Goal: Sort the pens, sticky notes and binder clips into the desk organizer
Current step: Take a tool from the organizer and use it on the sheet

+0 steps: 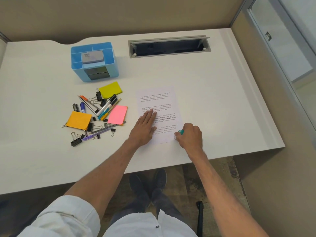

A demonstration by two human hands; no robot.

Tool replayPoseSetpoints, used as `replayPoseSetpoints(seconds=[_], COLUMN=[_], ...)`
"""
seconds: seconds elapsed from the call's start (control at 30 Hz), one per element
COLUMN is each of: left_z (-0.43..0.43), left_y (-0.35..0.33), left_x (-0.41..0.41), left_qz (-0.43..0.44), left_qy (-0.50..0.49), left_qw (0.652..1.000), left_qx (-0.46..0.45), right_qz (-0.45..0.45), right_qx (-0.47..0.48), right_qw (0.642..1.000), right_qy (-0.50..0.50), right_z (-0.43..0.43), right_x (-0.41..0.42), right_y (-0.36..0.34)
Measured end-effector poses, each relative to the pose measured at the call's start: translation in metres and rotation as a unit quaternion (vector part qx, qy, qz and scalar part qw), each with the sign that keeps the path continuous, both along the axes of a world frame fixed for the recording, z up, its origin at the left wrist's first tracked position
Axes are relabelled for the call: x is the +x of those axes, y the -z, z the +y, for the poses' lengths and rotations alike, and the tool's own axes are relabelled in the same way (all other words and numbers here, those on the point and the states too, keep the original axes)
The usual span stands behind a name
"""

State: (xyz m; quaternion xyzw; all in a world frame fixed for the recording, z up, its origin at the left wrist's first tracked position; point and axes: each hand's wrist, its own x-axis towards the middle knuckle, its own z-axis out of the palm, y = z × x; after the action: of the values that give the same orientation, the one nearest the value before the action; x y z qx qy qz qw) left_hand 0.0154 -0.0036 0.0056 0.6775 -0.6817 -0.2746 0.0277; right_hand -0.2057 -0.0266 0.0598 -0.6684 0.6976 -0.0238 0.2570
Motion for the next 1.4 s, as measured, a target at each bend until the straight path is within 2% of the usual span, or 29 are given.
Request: replayPoseSetpoints(seconds=[0.33, 0.53, 0.7, 0.83, 0.97, 1.1, 1.17, 1.4], left_z=[-0.001, 0.001, 0.001, 0.001, -0.002, -0.001, -0.003, -0.019], left_y=[0.001, 0.003, 0.003, 0.002, -0.003, -0.014, -0.021, -0.050], left_x=[-0.002, -0.002, -0.003, -0.002, 0.001, 0.014, 0.026, 0.095], left_qz=[-0.008, -0.004, 0.019, 0.030, 0.035, 0.029, 0.025, -0.008], left_qy=[0.002, 0.001, -0.007, -0.018, -0.025, -0.028, -0.040, -0.102], left_qw=[1.000, 1.000, 1.000, 0.999, 0.998, 0.997, 0.996, 0.988], left_qx=[-0.003, -0.006, -0.004, -0.022, -0.039, -0.063, -0.079, -0.120], right_qz=[0.008, -0.134, -0.291, -0.357, -0.428, -0.480, -0.489, -0.454], right_qx=[0.018, 0.036, 0.065, 0.116, 0.183, 0.225, 0.231, 0.172], right_qw=[1.000, 0.984, 0.936, 0.897, 0.836, 0.807, 0.809, 0.870], right_qy=[0.007, 0.113, 0.187, 0.234, 0.292, 0.261, 0.228, 0.090], right_z=[-0.013, -0.052, -0.067, -0.068, -0.073, -0.079, -0.085, -0.112], right_x=[-0.008, -0.031, -0.039, -0.035, -0.028, -0.011, 0.008, 0.109], right_y=[-0.010, -0.045, -0.041, -0.032, -0.025, -0.024, -0.028, -0.047])
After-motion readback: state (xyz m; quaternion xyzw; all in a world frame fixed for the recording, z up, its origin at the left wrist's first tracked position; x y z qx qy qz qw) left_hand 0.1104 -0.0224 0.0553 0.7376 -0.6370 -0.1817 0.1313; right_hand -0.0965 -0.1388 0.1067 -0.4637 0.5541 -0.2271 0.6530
